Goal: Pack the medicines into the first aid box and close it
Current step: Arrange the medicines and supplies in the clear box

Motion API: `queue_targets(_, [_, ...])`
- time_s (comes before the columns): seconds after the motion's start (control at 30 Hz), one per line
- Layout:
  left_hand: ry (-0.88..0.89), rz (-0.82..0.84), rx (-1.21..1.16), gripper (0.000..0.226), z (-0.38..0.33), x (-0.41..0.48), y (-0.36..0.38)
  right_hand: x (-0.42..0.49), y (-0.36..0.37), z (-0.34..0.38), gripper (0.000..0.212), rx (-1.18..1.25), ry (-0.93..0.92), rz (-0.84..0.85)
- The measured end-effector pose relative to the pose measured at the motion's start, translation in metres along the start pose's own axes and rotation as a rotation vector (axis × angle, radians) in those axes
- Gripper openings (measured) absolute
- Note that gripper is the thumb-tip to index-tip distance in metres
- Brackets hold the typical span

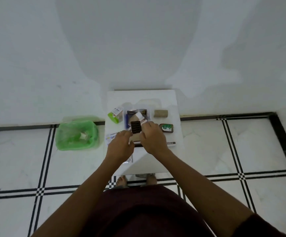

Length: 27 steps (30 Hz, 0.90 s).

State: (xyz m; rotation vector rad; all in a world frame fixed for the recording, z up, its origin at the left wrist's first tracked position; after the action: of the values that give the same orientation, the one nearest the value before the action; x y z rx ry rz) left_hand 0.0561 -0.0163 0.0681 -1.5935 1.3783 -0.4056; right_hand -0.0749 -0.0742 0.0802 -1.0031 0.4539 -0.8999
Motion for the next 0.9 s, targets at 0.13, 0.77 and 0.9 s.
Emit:
queue_targets(0.13, [-0.02,0.007,-0.039,0.033,0.018,0.003,-0.001,-0.004,0.006,0.003,0.019,-0.017,0.08,0.064])
queue_targets(0.77, [-0.243,-0.061,0.033,0.044,0.025,0.135,-0.022,0.053,-0.008,-0.103,0.038,0.055,0.272,0.101])
queue_targets(0.9, [-0.25,-0.04,0.106,0.052,0.033,0.159,-0.015,0.055,-0.001,-0.124,0.038,0.013,0.248,0.196])
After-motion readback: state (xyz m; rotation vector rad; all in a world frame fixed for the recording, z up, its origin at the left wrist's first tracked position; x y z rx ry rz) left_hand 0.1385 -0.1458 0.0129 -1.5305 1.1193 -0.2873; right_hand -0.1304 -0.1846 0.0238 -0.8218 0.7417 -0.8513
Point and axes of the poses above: each hand's wrist, its own x-axis towards the middle knuckle, its own y-axis out of the palm, z = x × y, the point moved 1 cm from there along x, towards the middle knuckle, and after that the axes turned 14 degrees about -y, right-handed, at the moved point
